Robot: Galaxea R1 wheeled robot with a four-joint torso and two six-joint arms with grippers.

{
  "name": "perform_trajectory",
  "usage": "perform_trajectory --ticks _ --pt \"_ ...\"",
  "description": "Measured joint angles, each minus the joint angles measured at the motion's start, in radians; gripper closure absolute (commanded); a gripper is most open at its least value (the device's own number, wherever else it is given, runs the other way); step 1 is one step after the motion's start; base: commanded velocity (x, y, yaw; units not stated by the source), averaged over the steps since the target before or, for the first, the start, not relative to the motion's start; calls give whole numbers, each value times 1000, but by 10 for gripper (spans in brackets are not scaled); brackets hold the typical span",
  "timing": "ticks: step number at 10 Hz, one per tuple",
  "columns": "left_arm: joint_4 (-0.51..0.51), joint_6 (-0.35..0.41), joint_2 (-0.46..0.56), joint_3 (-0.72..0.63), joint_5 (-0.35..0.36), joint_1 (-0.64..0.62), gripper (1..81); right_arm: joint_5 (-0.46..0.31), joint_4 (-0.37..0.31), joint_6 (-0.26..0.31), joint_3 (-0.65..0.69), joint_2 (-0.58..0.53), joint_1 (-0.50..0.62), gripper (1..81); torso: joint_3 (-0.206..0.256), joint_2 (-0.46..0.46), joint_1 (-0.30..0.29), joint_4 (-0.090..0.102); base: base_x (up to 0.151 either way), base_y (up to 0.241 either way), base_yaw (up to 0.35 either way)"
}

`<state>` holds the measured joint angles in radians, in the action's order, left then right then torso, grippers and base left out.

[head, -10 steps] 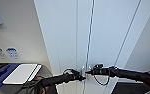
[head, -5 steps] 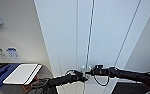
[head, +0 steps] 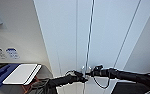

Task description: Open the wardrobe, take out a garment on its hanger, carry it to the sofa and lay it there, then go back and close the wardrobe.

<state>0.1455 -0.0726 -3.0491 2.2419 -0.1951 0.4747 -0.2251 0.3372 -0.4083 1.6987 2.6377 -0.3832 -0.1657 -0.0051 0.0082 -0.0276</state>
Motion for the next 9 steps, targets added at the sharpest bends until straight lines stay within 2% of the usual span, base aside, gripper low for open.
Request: perform_trajectory --ticks 5,7,9 --pt "28 14 196 -369 44 -29 10 4 16 4 -119 -68 -39 10 0 0 1 0 0 0 0" --pt "43 15 271 -504 42 -8 10 37 23 18 -160 -99 -63 10 0 1 2 0 0 0 0" --pt "72 20 356 -629 75 41 10 50 23 23 -221 -141 -84 10 0 1 2 0 0 0 0"
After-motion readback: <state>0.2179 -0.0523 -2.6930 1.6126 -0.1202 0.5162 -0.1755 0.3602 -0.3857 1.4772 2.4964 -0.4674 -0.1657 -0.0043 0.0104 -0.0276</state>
